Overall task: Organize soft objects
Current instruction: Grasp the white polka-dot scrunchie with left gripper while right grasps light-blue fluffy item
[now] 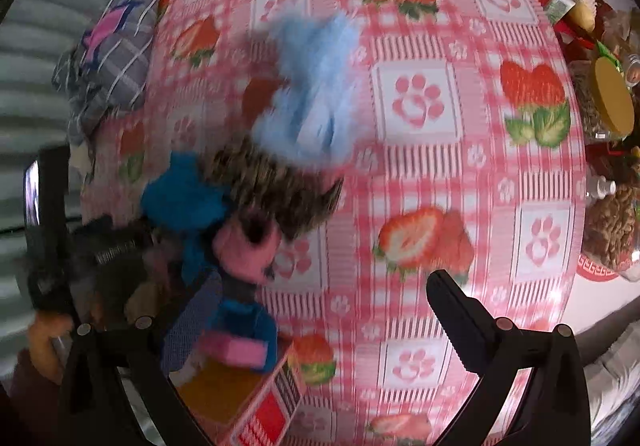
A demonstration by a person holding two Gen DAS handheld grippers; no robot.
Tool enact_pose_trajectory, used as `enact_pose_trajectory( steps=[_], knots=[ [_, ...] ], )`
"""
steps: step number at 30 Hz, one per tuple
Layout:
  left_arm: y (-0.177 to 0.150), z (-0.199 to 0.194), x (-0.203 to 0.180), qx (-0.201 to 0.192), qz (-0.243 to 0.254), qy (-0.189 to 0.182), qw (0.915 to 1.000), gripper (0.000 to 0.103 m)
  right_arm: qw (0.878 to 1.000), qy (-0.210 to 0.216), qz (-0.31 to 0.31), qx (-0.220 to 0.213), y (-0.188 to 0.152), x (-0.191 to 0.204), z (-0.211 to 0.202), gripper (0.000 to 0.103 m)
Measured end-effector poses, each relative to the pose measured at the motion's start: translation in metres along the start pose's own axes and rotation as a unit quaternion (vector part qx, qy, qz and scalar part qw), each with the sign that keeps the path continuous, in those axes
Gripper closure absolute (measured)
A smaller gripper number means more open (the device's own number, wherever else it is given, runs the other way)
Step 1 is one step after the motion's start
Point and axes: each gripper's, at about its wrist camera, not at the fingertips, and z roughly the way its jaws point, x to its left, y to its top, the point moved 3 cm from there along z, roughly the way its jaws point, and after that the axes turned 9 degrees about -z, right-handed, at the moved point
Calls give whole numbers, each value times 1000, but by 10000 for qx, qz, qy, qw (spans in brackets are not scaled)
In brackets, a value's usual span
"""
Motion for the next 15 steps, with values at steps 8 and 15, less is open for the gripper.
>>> enact_pose_trajectory(
  steps=[8, 15],
  knots=[
    [13, 17, -7, 50, -152, -60, 9999, 0, 9992, -225, 188, -283, 70, -1, 27, 0],
    [20, 42, -8, 245, -392, -215, 9987, 0, 9984, -557, -76, 26, 103, 6, 71, 0]
  ],
)
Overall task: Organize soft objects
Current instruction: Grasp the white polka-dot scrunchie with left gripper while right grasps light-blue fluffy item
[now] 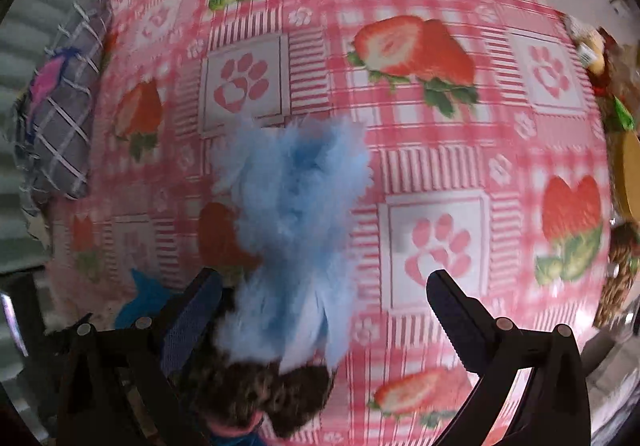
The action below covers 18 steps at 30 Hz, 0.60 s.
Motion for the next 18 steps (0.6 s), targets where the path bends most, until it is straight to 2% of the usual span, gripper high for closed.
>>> enact_pose_trajectory(
  steps=[7, 10, 16, 17, 18],
  knots=[
    [5, 11, 7, 78, -58, -198, 9998, 0, 9988, -396, -217, 179, 10, 11, 28, 0],
    [8, 19, 21, 299, -306, -468, 9980, 0, 9977, -580, -268, 214, 11, 18, 34, 0],
    [8, 21, 23, 393, -367, -406, 9977, 0, 9976, -470, -344, 378, 8, 11, 42, 0],
    [8, 22, 23, 378, -346, -400, 9979, 4, 9979, -454, -304, 343, 7, 11, 41, 2],
    [2, 14, 15, 376, -336, -422, 9978, 7, 9977, -530, -315, 274, 6, 11, 39, 12]
  ],
)
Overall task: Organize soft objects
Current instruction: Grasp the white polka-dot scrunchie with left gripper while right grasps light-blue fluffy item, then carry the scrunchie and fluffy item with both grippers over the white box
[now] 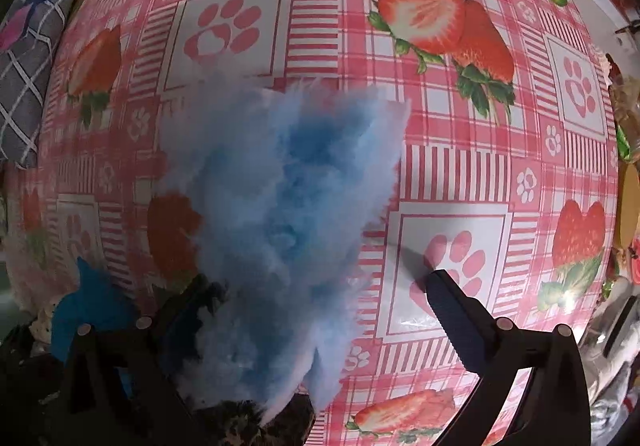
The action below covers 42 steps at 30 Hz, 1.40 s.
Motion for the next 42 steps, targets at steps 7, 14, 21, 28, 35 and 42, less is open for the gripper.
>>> enact_pose_trajectory(
  steps=[7, 14, 21, 28, 35, 42],
  knots=[
    [-12, -19, -30, -220, 472, -197, 9985, 71, 9987, 338, -124, -361, -6, 13, -16, 71],
    [-21, -55, -21, -803, 362, -255, 9958, 72, 9957, 622, -26, -682, -37, -5, -56, 71],
    [-29, -102, -27, -1325, 681, -318, 9883, 72, 9930, 834, 307, -772, -61, -36, -77, 71],
    [-63, -148, -50, -1540, 1092, -593, 9802, 72, 9884, 1061, 720, -809, -80, -50, -84, 71],
    [-92, -163, -79, -1657, 1599, -799, 9698, 72, 9843, 1186, 1029, -803, -115, -57, -94, 71],
    [-133, -182, -99, -1665, 2142, -1026, 9570, 72, 9780, 1384, 1353, -779, -167, -64, -107, 71]
  ],
)
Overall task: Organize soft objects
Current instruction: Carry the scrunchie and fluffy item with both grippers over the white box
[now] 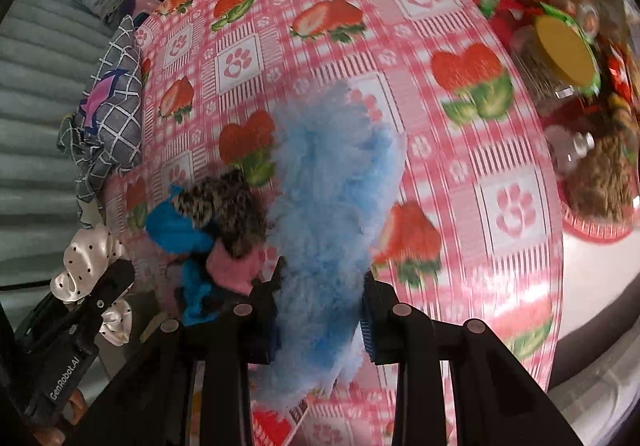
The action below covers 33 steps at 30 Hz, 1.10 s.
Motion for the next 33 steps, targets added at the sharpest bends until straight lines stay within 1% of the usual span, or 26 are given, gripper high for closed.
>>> enact_pose_trajectory(
  steps=[4, 9, 13, 17, 23, 27, 31, 33],
  knots=[
    [-15, -14, -24, -29, 274, -182, 9995, 72, 9999, 1, 152, -77, -23, -6, -12, 71],
    [-39, -30, -59, -44, 719, -379, 9967, 72, 9993, -95, 282, -206, -57, -13, -32, 71],
    [-62, -40, -81, 14, 1071, -517, 9929, 72, 9987, -254, 304, -310, -83, -17, -46, 71],
    [-94, -51, -103, 69, 1521, -648, 9862, 72, 9980, -327, 437, -331, -112, -24, -55, 71],
    [-137, -62, -121, 192, 1939, -818, 9774, 72, 9965, -449, 602, -374, -153, -30, -65, 71],
    [-161, -70, -125, 217, 2179, -857, 9720, 72, 9955, -505, 715, -371, -177, -34, -69, 71],
    [-187, -81, -122, 234, 2424, -907, 9656, 72, 9952, -547, 758, -305, -198, -32, -69, 71],
    [-198, -84, -116, 275, 2481, -909, 9641, 72, 9954, -582, 717, -262, -209, -28, -67, 71]
  ],
)
